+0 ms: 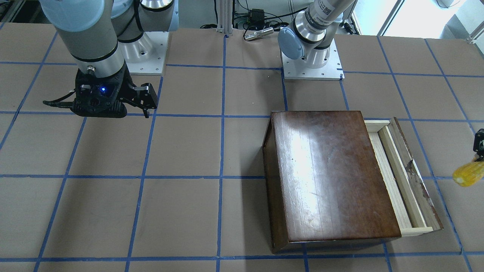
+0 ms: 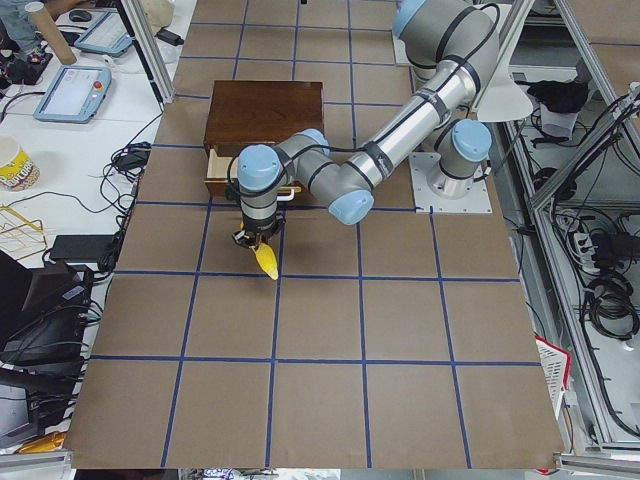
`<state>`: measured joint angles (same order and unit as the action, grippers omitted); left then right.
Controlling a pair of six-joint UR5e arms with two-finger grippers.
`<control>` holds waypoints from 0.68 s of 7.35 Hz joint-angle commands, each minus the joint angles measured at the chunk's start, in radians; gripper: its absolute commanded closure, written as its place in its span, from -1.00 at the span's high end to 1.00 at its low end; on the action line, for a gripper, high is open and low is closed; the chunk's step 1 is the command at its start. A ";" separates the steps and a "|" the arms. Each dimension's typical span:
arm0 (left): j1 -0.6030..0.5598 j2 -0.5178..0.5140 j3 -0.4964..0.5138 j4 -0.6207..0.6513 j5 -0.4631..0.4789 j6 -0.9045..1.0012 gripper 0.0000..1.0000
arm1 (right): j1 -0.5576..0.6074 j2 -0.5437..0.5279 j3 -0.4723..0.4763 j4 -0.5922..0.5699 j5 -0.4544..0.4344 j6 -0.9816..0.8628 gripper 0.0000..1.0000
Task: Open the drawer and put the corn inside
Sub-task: 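Lift the corn with the left gripper and carry it over the drawer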
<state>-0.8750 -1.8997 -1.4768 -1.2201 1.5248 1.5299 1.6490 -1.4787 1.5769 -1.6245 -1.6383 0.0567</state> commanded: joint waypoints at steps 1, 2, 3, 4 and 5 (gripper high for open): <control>-0.088 0.072 0.006 -0.054 0.026 -0.266 -1.00 | 0.000 0.000 0.000 0.000 0.001 0.000 1.00; -0.148 0.100 0.006 -0.058 0.076 -0.400 -1.00 | 0.000 0.000 0.000 0.000 0.002 0.000 1.00; -0.212 0.117 0.003 -0.058 0.122 -0.524 -1.00 | 0.000 0.000 0.000 0.000 0.002 0.000 1.00; -0.260 0.129 -0.003 -0.059 0.135 -0.619 -1.00 | 0.000 0.000 0.000 0.000 0.002 0.000 1.00; -0.289 0.137 -0.017 -0.061 0.135 -0.748 -1.00 | 0.000 0.000 0.000 0.000 0.002 0.000 1.00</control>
<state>-1.1154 -1.7761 -1.4812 -1.2786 1.6478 0.9323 1.6490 -1.4787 1.5769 -1.6245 -1.6368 0.0568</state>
